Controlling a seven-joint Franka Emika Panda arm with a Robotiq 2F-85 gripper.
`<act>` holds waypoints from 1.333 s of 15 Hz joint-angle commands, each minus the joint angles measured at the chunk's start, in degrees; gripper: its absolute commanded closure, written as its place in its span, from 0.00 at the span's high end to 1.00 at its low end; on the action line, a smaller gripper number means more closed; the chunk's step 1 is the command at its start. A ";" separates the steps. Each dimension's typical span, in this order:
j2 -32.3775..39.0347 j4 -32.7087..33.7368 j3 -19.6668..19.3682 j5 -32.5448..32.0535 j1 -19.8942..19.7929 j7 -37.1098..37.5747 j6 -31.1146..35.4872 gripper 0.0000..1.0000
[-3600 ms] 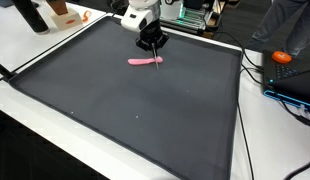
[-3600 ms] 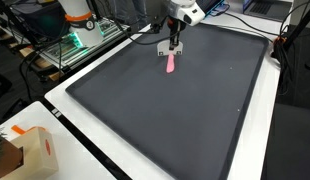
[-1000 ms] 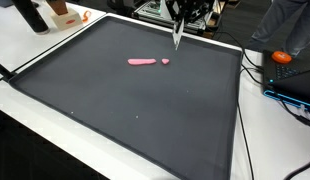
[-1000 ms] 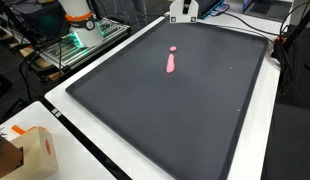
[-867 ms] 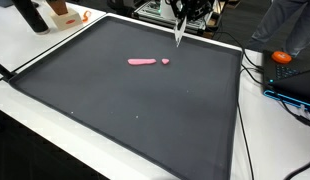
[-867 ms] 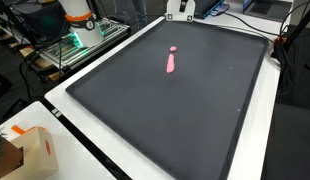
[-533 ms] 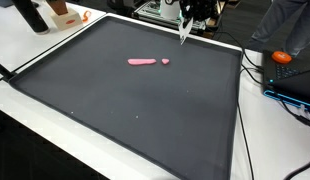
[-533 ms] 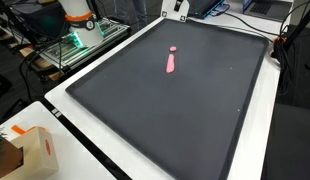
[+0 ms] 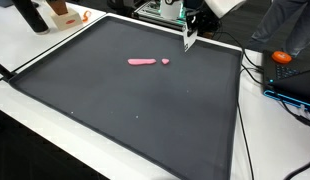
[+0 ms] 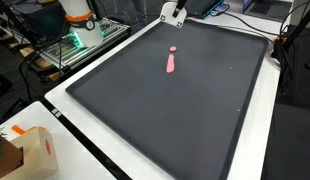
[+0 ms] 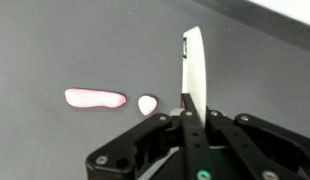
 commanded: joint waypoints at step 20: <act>10.01 12.04 -4.98 3.47 -2.03 -3.36 -2.34 0.01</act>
